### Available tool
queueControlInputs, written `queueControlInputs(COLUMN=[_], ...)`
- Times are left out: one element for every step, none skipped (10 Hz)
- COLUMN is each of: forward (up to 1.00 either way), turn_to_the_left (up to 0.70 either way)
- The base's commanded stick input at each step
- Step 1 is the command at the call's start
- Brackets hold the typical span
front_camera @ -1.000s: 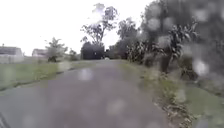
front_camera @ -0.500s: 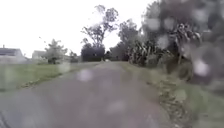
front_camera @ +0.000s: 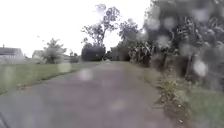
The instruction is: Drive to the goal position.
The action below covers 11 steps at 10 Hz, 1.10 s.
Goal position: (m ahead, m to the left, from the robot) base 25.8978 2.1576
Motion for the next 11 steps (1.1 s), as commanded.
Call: queueControlInputs(forward=[1.00, 1.00, 1.00, 1.00, 1.00, 1.00, 1.00, 1.00, 1.00, 1.00, 1.00], turn_to_the_left=[-0.23, -0.29, -0.36, -0.13, -0.07, -0.01, 0.00, 0.00, 0.00, 0.00, 0.00])
